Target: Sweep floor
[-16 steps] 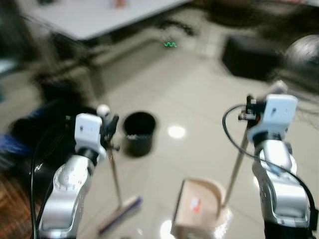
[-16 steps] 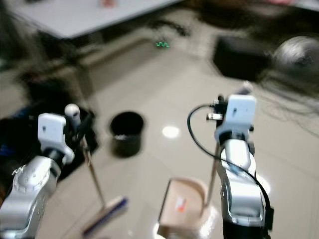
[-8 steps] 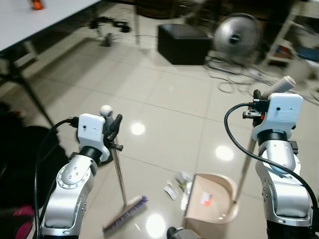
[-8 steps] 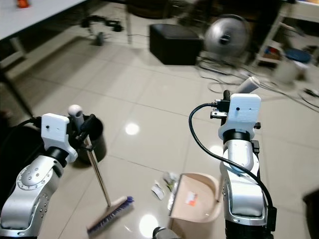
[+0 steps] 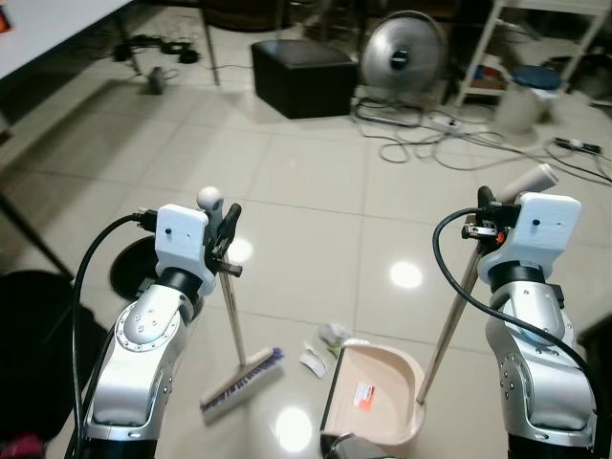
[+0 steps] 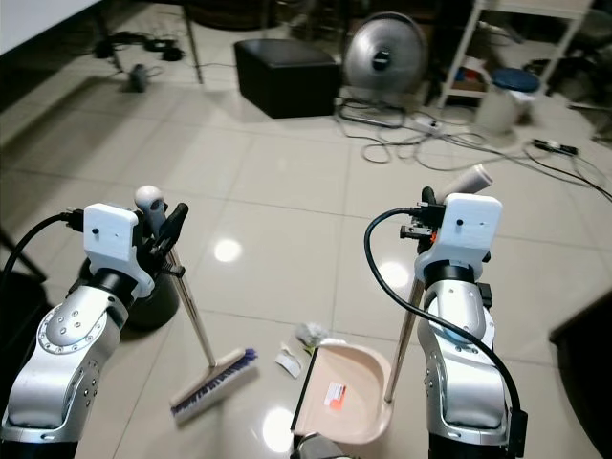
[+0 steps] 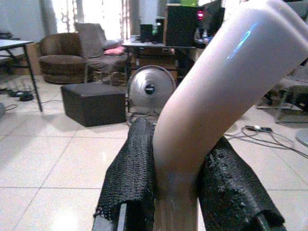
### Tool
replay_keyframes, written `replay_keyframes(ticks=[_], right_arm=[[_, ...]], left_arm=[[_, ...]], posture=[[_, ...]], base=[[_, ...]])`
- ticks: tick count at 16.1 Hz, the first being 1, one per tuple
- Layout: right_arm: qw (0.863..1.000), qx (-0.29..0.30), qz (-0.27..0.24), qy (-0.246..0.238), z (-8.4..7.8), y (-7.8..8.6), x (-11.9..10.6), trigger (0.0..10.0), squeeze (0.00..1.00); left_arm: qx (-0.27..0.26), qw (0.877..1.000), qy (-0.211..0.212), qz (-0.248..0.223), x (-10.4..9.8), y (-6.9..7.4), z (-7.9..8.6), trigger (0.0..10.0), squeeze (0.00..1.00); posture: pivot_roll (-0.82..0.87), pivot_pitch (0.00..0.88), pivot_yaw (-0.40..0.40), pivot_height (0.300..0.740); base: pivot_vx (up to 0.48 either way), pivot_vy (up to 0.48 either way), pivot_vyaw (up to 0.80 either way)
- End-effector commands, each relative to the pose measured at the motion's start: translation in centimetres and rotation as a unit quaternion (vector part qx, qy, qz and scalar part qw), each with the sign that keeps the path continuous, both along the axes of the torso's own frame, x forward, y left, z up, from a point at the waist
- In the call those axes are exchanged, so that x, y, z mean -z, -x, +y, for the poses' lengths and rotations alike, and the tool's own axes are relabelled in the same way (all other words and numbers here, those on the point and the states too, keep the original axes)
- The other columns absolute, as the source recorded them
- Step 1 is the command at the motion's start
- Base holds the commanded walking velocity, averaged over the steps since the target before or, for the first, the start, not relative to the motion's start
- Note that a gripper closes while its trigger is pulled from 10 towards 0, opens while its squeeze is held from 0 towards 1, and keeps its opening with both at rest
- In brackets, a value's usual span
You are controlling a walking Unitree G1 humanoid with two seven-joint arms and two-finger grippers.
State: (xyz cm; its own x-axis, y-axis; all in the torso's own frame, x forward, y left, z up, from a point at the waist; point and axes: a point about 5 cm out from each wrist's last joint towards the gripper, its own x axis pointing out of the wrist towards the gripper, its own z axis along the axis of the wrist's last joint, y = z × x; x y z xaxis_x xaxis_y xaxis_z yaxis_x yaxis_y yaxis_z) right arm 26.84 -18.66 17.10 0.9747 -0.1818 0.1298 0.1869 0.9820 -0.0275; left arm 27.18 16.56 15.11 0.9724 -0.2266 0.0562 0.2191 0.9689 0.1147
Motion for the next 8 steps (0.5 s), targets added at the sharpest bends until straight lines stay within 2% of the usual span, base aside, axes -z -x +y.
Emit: replay_keyframes(ticks=[1, 8], right_arm=[[1.000, 0.002, -0.017, -0.003, -0.06, 0.21, -0.45, 10.0, 0.00], [1.000, -0.008, -0.011, 0.002, 0.13, 0.15, -0.41, 10.0, 0.00]], left_arm=[[0.002, 1.000, -0.004, -0.017, -0.80, -0.19, 0.07, 10.0, 0.00], [-0.017, 1.000, -0.007, -0.021, -0.94, -0.45, 0.50, 10.0, 0.00]], posture=[[-0.07, 0.071, 0.026, 0.740], [-0.06, 0.070, 0.026, 0.740]], base=[[0.000, 0.000, -0.80], [0.000, 0.000, -0.80]])
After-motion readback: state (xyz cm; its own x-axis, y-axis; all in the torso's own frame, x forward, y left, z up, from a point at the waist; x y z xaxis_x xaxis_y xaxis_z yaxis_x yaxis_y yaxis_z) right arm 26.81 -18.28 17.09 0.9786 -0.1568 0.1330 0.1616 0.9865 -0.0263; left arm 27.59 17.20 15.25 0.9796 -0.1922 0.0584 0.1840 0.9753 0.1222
